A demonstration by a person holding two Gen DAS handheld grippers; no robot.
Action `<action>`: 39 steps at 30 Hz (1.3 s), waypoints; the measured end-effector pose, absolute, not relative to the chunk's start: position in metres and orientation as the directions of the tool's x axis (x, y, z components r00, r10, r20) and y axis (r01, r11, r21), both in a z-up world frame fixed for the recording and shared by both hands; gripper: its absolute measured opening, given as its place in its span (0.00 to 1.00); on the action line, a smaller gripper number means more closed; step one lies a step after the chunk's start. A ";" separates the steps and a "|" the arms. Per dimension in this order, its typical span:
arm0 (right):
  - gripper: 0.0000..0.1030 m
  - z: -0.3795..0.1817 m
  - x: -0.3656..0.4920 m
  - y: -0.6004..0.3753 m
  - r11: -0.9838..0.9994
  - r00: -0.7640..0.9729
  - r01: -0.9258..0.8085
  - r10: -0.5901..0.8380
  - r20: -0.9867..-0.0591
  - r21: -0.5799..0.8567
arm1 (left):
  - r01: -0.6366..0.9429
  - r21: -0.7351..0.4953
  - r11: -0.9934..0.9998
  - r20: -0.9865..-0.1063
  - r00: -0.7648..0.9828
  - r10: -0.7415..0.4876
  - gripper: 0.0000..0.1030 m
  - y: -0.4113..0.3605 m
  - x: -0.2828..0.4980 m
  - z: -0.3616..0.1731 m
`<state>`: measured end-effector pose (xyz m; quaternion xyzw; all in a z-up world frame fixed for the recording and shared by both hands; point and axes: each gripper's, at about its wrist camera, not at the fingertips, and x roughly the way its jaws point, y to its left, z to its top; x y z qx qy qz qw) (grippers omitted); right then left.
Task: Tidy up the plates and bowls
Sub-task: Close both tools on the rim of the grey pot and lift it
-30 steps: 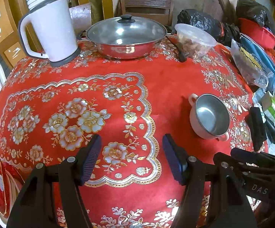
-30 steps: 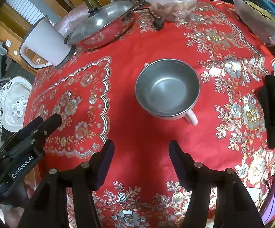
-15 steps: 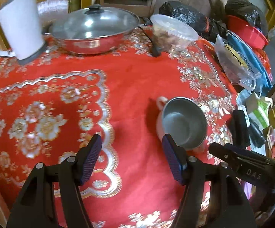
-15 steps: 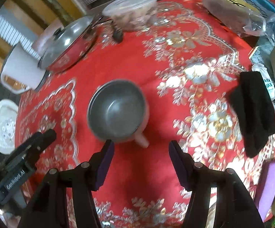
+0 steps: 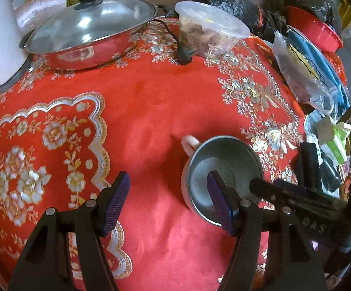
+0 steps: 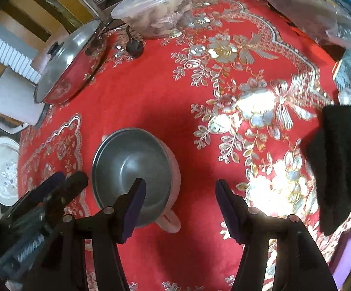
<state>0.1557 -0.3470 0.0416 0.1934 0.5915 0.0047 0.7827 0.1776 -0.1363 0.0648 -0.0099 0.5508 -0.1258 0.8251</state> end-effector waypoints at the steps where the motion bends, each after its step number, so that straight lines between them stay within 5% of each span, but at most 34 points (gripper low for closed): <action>1: 0.60 0.041 0.153 -0.348 0.923 0.298 0.223 0.242 -0.923 0.314 | 0.205 -0.154 0.967 -0.902 0.370 -0.222 0.63 -0.135 0.180 0.066; 18: 0.54 0.012 0.163 -0.352 0.891 0.247 0.286 0.287 -0.926 0.352 | 0.292 -0.167 0.942 -0.935 0.255 -0.245 0.63 -0.157 0.199 0.036; 21: 0.38 0.012 0.167 -0.345 0.903 0.244 0.260 0.282 -0.928 0.343 | 0.297 -0.172 0.939 -0.942 0.230 -0.246 0.62 -0.160 0.200 0.029; 23: 0.19 0.012 0.169 -0.340 0.910 0.239 0.236 0.286 -0.928 0.341 | 0.311 -0.182 0.933 -0.944 0.210 -0.254 0.60 -0.165 0.200 0.025; 24: 0.15 0.013 0.171 -0.336 0.917 0.238 0.216 0.285 -0.928 0.337 | 0.320 -0.186 0.929 -0.944 0.203 -0.259 0.50 -0.167 0.199 0.023; 25: 0.15 0.015 0.172 -0.332 0.926 0.236 0.196 0.275 -0.932 0.323 | 0.333 -0.191 0.923 -0.945 0.191 -0.265 0.27 -0.170 0.199 0.022; 26: 0.15 0.018 0.173 -0.325 0.938 0.240 0.170 0.257 -0.936 0.301 | 0.352 -0.183 0.918 -0.953 0.167 -0.254 0.21 -0.175 0.198 0.018; 39: 0.16 0.032 0.162 -0.306 0.944 0.223 0.102 0.287 -0.932 0.315 | 0.327 -0.195 0.925 -0.947 0.184 -0.264 0.16 -0.152 0.183 0.033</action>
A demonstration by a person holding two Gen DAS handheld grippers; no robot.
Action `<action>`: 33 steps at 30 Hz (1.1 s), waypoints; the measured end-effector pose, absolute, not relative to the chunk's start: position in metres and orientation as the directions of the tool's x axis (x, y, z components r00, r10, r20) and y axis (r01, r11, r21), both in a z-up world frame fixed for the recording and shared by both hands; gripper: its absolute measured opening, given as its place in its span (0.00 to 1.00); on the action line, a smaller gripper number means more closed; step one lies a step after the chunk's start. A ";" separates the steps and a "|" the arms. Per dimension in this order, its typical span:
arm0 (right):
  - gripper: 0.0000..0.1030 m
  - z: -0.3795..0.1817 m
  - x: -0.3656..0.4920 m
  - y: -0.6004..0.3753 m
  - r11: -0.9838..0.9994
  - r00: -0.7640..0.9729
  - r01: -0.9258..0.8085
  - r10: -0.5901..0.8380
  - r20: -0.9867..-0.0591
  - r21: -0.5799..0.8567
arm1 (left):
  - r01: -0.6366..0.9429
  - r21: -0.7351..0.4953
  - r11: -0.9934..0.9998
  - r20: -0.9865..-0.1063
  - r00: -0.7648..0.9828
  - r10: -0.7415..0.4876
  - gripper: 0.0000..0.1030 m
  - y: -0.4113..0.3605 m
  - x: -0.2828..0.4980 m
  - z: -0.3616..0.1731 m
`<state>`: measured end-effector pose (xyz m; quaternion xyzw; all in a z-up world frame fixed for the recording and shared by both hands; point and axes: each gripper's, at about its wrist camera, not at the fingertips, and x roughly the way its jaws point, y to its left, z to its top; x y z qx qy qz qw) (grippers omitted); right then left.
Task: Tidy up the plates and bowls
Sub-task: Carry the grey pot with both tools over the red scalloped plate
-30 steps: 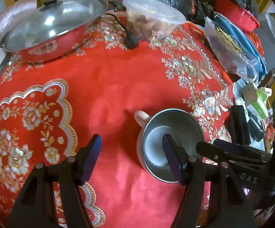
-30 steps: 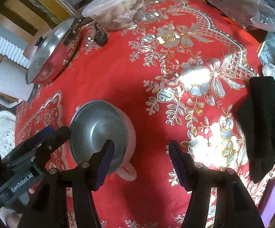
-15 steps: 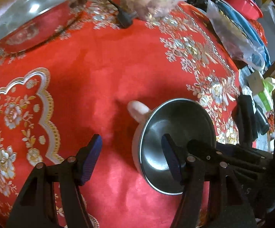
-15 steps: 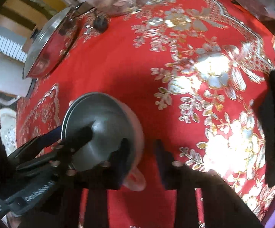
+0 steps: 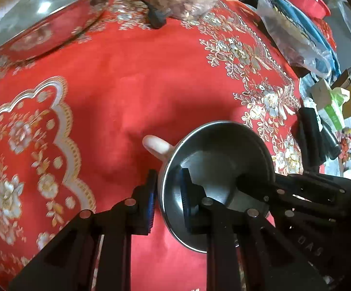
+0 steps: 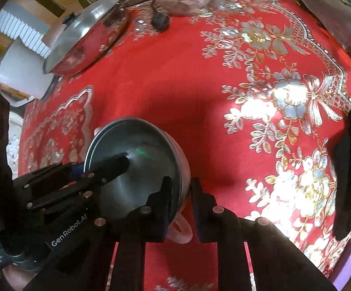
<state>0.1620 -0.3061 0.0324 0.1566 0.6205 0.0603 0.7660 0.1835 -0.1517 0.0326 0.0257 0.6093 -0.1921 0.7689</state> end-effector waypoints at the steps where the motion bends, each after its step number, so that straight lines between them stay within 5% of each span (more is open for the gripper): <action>1: 0.16 0.036 0.162 -0.304 0.943 0.224 0.093 0.292 -0.930 0.318 | 0.317 -0.203 0.927 -0.945 0.186 -0.270 0.16 -0.146 0.182 0.036; 12: 0.16 0.088 0.160 -0.216 0.939 0.238 -0.101 0.344 -0.908 0.329 | 0.138 -0.209 0.968 -0.925 0.293 -0.242 0.16 -0.051 0.152 0.085; 33: 0.16 0.164 0.103 0.066 0.734 0.112 -0.594 0.480 -0.870 0.328 | -0.339 -0.182 0.923 -0.885 0.466 -0.003 0.16 0.208 0.024 0.161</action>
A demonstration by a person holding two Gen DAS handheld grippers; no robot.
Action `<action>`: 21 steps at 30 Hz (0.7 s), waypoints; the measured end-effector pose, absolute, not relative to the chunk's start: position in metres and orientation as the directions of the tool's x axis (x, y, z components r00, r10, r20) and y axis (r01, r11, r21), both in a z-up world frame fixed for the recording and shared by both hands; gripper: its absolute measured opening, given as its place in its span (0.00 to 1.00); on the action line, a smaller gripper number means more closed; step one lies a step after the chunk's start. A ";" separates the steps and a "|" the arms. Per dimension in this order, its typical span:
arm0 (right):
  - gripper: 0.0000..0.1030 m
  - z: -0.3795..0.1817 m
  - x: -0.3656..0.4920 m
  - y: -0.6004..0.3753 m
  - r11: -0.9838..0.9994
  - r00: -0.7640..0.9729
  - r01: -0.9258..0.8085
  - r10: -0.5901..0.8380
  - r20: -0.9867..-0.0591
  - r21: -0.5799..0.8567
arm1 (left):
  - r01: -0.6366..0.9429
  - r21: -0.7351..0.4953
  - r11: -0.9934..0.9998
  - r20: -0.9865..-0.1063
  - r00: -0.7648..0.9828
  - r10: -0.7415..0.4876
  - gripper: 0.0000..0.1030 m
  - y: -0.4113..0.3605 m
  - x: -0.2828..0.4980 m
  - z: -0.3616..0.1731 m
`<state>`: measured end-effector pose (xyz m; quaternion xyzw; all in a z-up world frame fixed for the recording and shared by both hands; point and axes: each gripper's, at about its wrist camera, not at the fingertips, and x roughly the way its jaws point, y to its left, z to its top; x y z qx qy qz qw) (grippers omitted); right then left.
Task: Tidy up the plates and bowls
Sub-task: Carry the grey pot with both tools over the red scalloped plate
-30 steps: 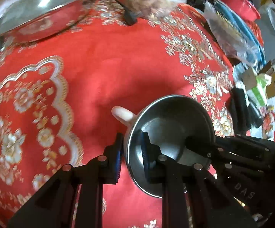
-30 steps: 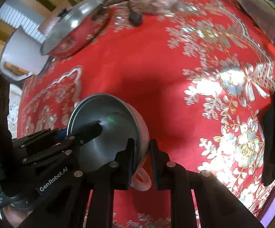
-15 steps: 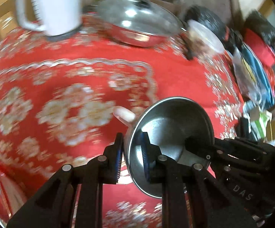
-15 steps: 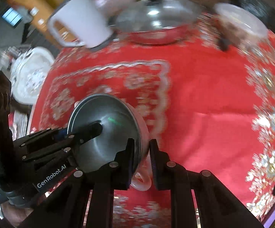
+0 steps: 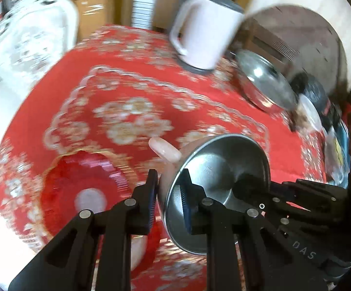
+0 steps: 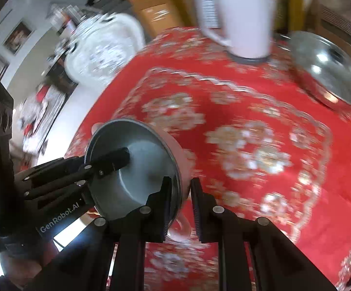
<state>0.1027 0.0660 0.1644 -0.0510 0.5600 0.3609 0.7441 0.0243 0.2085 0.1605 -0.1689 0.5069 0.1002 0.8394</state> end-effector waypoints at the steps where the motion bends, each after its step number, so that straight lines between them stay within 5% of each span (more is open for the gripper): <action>1: 0.16 0.165 0.097 0.079 0.721 0.102 -0.611 0.481 -0.871 0.326 | -0.356 -0.179 0.917 -0.885 0.465 0.008 0.16 0.217 0.019 0.160; 21: 0.24 0.103 0.025 0.185 0.612 -0.101 -0.719 0.379 -0.920 0.331 | -0.537 -0.159 0.828 -0.941 0.337 0.038 0.16 0.292 -0.061 0.095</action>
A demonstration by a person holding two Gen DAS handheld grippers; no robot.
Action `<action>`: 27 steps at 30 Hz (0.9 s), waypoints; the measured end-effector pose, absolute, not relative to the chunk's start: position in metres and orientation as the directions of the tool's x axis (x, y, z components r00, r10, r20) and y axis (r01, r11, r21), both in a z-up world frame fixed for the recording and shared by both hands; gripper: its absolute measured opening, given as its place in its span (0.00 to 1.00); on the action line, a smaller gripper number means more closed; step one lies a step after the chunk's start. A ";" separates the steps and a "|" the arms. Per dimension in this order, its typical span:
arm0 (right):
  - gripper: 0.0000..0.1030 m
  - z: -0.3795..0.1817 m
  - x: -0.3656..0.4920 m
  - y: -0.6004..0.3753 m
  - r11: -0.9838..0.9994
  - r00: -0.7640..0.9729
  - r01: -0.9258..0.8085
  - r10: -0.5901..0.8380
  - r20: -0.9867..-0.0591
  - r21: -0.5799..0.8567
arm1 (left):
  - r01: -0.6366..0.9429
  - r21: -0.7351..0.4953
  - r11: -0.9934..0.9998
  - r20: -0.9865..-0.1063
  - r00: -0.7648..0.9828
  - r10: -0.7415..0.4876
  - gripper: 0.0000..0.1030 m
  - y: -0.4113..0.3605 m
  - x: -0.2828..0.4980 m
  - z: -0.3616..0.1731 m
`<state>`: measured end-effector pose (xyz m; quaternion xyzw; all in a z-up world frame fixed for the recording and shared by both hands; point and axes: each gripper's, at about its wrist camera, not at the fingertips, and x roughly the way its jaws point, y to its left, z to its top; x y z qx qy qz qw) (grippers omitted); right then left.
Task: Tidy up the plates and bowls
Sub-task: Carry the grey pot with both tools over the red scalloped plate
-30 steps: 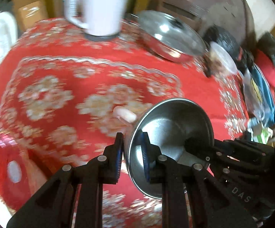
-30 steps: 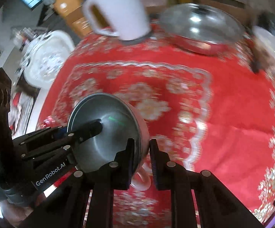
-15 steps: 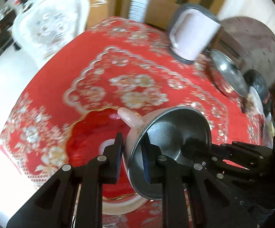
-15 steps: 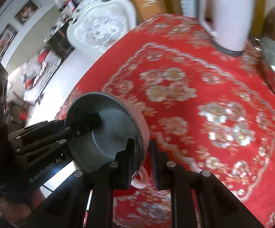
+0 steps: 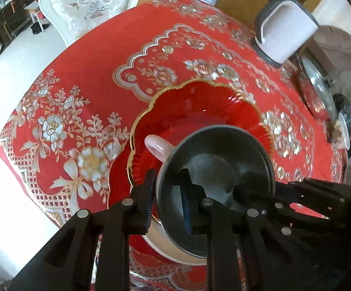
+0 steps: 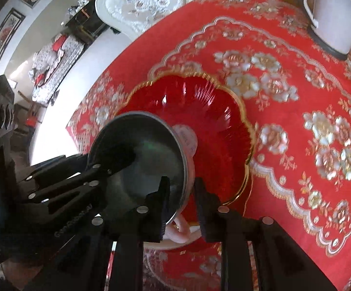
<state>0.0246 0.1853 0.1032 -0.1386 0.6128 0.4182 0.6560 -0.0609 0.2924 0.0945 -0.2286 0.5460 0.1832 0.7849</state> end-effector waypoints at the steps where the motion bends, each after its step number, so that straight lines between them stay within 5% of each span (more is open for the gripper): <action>1: 0.25 0.101 0.022 0.182 0.611 -0.117 -0.716 0.373 -0.920 0.339 | -0.533 -0.158 0.831 -0.943 0.332 0.034 0.16 0.290 -0.063 0.093; 27: 0.33 0.107 0.039 0.185 0.646 -0.107 -0.676 0.390 -0.915 0.355 | -0.537 -0.225 0.813 -0.916 0.400 0.011 0.16 0.306 -0.057 0.107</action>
